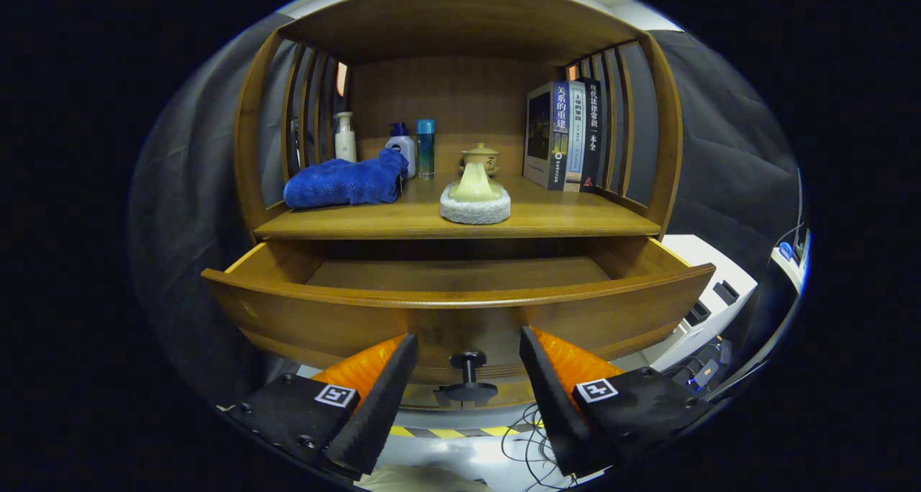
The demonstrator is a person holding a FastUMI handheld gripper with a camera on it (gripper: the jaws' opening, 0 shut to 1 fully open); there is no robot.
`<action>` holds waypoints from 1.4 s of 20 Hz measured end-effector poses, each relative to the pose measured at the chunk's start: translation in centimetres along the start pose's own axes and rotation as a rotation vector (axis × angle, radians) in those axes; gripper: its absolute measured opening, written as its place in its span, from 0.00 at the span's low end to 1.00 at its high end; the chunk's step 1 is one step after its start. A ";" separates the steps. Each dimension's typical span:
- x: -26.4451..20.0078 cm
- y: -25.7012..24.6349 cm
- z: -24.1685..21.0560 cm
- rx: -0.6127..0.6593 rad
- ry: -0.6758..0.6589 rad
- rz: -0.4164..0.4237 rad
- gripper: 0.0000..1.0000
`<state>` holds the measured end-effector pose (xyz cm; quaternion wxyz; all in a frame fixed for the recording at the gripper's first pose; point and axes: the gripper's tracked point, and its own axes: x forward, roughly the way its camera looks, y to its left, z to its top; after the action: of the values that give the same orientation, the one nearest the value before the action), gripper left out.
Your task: Pull open the drawer, take out the items inside it, and place them on the countertop above the cabinet.
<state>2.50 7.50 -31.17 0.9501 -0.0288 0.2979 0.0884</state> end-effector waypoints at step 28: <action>8.8 -0.1 3.6 0.047 -0.058 0.028 0.95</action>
<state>11.64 9.11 -33.22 0.9573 0.0003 0.2728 0.0952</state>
